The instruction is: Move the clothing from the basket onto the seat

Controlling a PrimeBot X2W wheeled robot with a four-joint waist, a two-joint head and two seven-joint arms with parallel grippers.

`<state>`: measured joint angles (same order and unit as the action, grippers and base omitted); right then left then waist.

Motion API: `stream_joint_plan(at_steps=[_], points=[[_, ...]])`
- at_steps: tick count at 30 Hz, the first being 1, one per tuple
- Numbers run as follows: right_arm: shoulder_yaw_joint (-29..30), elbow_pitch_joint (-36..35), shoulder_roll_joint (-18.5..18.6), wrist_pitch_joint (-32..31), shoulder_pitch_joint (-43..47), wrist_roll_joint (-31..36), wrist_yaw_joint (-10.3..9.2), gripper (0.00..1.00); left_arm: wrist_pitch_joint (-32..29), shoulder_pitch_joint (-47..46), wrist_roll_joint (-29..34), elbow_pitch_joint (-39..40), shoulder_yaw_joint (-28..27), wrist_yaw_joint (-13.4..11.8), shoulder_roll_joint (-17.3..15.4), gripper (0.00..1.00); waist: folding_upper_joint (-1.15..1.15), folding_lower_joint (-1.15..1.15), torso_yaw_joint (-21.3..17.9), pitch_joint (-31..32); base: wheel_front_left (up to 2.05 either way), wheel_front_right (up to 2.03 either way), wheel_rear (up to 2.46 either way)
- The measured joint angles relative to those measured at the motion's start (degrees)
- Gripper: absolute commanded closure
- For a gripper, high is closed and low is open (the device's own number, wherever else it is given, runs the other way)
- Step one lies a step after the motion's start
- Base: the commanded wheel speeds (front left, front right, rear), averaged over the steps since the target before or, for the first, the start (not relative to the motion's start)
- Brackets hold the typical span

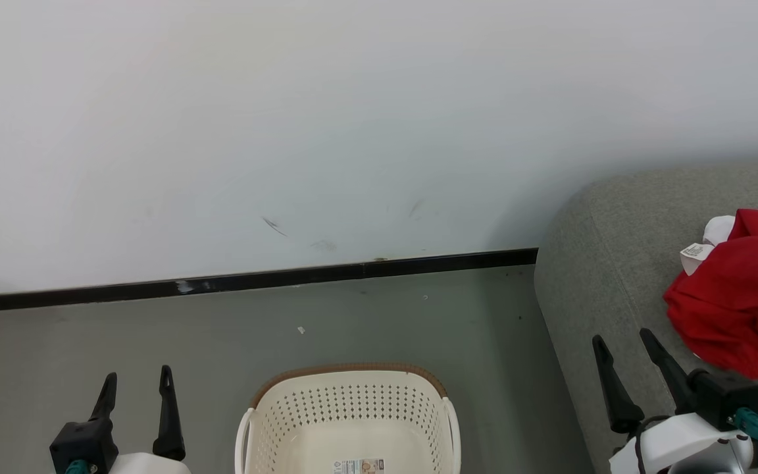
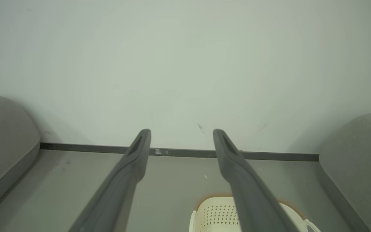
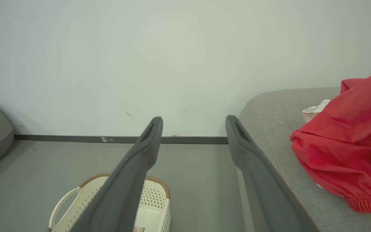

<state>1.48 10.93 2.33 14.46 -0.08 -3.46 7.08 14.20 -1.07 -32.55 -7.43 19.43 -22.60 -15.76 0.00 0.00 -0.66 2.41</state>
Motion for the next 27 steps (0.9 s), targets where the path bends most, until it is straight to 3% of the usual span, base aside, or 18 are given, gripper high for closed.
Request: stream_joint_plan(at_steps=[27], points=[[-0.6,-3.1,0.0,0.0,1.1,-2.6,0.0,0.0,-0.6,-1.0,1.3,-0.8,1.2,0.1,-0.2,0.0,0.0,0.0,-0.2,-0.9,0.0,0.0,0.0]])
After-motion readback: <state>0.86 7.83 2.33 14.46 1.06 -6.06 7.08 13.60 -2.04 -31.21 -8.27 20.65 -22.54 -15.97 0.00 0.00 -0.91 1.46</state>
